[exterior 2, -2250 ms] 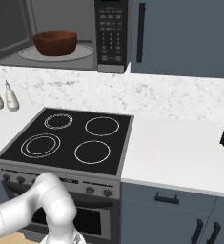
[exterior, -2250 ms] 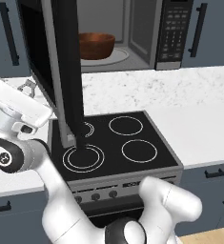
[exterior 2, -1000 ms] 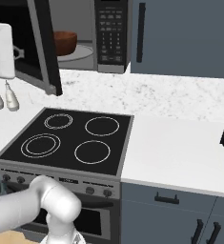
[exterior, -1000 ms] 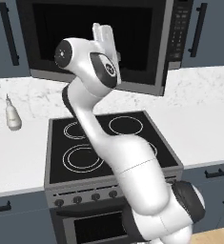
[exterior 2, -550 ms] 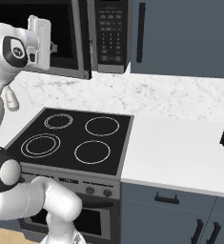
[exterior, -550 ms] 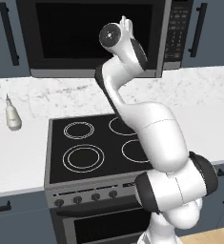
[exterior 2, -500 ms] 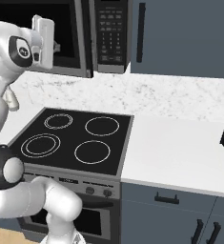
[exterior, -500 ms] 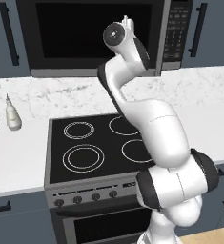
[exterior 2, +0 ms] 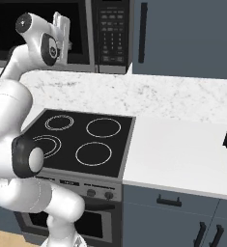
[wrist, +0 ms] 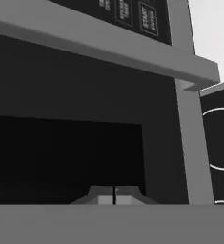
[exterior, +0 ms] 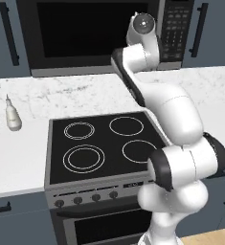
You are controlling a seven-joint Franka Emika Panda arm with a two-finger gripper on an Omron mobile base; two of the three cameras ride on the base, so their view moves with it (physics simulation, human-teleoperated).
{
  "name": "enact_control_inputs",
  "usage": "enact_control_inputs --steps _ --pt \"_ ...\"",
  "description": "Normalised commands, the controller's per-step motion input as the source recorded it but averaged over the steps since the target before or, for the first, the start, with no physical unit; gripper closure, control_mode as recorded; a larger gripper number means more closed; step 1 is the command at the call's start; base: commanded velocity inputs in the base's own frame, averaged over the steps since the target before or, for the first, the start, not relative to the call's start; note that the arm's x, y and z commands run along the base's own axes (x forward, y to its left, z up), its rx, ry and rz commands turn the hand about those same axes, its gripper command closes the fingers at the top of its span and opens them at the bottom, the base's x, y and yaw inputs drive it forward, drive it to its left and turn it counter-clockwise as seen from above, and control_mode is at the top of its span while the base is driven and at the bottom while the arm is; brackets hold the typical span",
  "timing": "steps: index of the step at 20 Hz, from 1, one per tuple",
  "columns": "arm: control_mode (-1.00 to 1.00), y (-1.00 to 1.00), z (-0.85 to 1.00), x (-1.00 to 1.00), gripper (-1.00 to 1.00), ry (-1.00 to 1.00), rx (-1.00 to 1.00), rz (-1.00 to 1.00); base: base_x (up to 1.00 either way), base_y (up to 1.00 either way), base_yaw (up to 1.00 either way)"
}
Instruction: Open the microwave, place the bowl with waffle inside the microwave, then close the microwave door and turn it on.
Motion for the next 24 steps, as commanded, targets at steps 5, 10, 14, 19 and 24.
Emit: enact_control_inputs --steps 5,10,14,19,24 --pt "-1.00 -0.35 -0.31 1.00 1.00 0.00 0.10 0.28 0.00 0.00 0.00" --pt "-1.00 -0.04 -0.85 0.57 1.00 -0.13 0.01 0.35 0.00 0.00 0.00" --pt "-1.00 0.00 -0.85 -0.77 1.00 -0.25 0.00 0.37 0.00 0.00 0.00" --pt "-1.00 0.00 -0.03 -1.00 1.00 -0.27 0.00 0.30 0.00 0.00 0.00" --pt "-1.00 -0.30 0.50 -1.00 1.00 -0.23 0.00 0.18 0.00 0.00 0.00"
